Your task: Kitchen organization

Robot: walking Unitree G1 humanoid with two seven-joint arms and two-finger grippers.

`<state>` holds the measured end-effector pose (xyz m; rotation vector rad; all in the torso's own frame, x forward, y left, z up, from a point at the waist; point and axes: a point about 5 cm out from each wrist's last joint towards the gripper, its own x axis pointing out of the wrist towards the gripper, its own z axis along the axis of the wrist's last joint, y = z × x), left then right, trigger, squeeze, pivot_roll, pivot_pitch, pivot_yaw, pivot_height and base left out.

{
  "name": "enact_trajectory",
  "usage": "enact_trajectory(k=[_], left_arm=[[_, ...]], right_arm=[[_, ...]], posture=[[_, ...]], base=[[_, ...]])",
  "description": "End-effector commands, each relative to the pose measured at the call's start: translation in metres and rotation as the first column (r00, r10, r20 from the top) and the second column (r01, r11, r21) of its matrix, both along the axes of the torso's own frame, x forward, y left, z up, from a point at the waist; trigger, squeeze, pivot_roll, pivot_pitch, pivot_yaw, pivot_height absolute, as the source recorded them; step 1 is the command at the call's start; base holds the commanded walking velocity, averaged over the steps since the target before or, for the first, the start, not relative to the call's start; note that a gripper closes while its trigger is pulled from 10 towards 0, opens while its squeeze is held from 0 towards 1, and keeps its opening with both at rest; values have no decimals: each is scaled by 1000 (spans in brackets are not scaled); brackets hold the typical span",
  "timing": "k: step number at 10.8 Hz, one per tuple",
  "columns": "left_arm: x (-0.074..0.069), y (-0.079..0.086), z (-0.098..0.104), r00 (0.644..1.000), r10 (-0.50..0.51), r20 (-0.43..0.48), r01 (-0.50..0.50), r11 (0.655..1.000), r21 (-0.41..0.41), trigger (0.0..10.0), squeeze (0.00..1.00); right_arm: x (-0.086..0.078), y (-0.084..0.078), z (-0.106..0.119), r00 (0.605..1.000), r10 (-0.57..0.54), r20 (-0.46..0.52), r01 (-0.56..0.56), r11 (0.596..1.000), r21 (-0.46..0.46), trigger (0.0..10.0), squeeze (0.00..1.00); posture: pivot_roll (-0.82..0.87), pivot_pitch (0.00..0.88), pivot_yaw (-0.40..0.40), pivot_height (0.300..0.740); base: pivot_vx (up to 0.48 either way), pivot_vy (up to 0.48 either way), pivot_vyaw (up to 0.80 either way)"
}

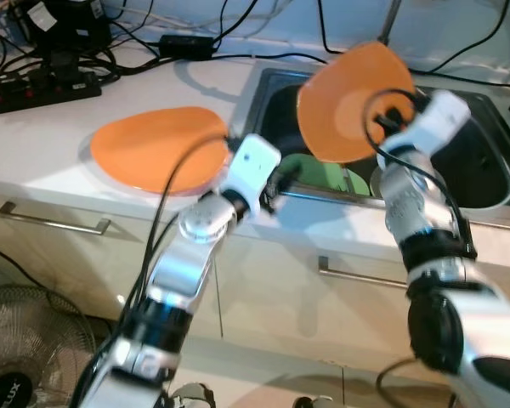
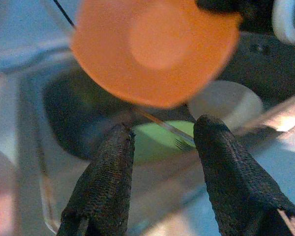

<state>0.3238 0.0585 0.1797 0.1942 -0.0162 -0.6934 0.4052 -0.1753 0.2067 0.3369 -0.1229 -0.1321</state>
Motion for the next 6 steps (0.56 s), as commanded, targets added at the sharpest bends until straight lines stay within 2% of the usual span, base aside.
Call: enact_trajectory(k=[1, 2, 3, 4, 6], left_arm=[[-5, -3, 4, 999, -34, -28, 34, 999, -17, 10000, 0], [-7, -5, 3, 998, -59, -32, 59, 998, 5, 10000, 0], [-14, -10, 5, 995, -91, -47, 92, 995, 25, 10000, 0], [-19, -13, 5, 992, -105, -74, 107, 994, 22, 10000, 0], [-21, -12, 7, 988, -103, -116, 105, 994, 10, 10000, 0]], right_arm=[[3, 4, 9, 999, 31, 29, -28, 995, -97, 10000, 0], [4, 11, -2, 997, 67, -40, -73, 981, -178, 10000, 0], [4, 18, -23, 979, 86, -183, -129, 962, -242, 10000, 0], [3, 21, -34, 965, 87, -248, -152, 954, -258, 10000, 0], [1, 29, -45, 949, 109, -296, -192, 945, -266, 10000, 0]], posture=[[112, 37, -34, 740], [112, 34, -32, 740], [113, 29, -33, 740], [117, 27, -34, 740], [134, 24, -37, 740]], base=[[0, 0, 0], [0, 0, 0], [0, 0, 0], [0, 0, 0], [0, 0, 0]])
